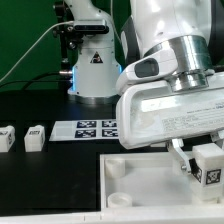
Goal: Assemble one leg
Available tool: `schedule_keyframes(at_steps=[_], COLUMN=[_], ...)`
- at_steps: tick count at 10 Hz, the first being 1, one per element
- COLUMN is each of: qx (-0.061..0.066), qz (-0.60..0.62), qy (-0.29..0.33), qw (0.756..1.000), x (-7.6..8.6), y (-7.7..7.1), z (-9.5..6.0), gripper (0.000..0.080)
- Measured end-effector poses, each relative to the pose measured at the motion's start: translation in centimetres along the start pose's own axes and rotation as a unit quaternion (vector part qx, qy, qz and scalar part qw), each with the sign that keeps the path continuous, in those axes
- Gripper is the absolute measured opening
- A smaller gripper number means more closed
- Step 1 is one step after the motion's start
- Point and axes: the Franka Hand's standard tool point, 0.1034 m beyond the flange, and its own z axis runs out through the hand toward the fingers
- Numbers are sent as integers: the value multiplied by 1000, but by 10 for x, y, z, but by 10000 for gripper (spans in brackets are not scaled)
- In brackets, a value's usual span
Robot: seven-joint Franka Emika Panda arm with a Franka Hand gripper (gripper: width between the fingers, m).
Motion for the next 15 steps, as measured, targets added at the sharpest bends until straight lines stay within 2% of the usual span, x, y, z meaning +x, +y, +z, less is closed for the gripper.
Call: schedule_keyframes(at_steps=[4, 5, 6, 7, 15], qx=[1, 1, 1, 1, 1], qz=[0, 0, 0, 0, 0], qy=[-3, -4, -5, -5, -5], qw=[1000, 1000, 1000, 1000, 1000], x=[-2, -2, -2, -2, -3], y=[-1, -1, -1, -1, -1], z=[1, 1, 1, 1, 1], gripper=[291, 385, 563, 622, 649])
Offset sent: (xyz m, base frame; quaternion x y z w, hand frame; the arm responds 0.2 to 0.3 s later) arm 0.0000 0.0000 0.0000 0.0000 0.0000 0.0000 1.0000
